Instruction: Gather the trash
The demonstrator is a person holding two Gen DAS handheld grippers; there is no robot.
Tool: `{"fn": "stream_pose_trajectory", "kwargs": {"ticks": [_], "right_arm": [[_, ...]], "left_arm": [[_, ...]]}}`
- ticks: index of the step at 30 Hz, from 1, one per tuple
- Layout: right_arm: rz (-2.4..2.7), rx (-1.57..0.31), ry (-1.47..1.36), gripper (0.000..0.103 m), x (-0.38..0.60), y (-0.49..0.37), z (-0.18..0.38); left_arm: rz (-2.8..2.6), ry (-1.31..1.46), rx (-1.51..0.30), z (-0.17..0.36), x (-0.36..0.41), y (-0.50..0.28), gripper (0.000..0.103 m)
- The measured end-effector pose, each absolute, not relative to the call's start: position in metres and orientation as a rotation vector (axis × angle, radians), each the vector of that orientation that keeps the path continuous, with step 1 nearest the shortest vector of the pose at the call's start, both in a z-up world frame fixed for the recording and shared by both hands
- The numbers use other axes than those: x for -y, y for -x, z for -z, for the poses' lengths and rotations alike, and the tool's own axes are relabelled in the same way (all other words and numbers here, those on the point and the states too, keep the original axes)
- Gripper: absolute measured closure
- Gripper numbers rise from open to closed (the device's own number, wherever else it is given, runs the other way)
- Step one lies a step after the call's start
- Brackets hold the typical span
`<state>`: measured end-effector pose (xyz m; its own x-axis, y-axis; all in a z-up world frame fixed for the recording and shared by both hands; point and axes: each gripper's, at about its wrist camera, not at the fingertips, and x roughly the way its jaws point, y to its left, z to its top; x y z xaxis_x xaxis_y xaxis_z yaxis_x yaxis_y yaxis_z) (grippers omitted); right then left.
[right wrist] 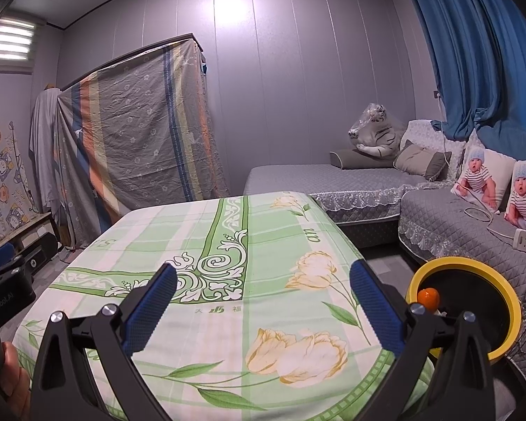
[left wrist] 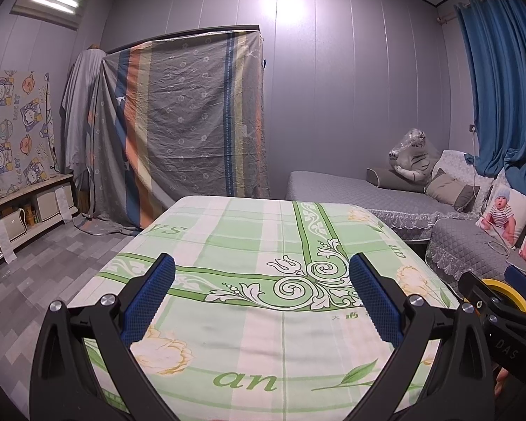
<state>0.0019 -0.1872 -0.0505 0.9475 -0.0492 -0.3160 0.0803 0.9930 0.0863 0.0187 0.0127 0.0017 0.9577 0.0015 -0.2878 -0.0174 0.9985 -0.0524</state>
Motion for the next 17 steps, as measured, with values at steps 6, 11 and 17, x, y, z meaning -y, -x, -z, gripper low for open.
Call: {"fn": "stream_pose_trajectory", "kwargs": {"ticks": [6, 11, 17], "right_arm": [[0.068, -0.319, -0.101, 0.008, 0.1857, -0.0014, 0.0520], [0.068, -0.321, -0.100, 0.008, 0.1870, -0.0022, 0.0504], [0.070, -0.321, -0.103, 0.008, 0.1854, -0.0022, 0.0518]], "left_arm": [[-0.015, 0.049, -0.291, -0.0002, -0.0122, -0.0202, 0.008], [-0.009, 0.055, -0.297, 0.0006, -0.0136, -0.0200, 0.008], [-0.010, 0.053, -0.300, 0.0007, -0.0146, -0.0209, 0.008]]}}
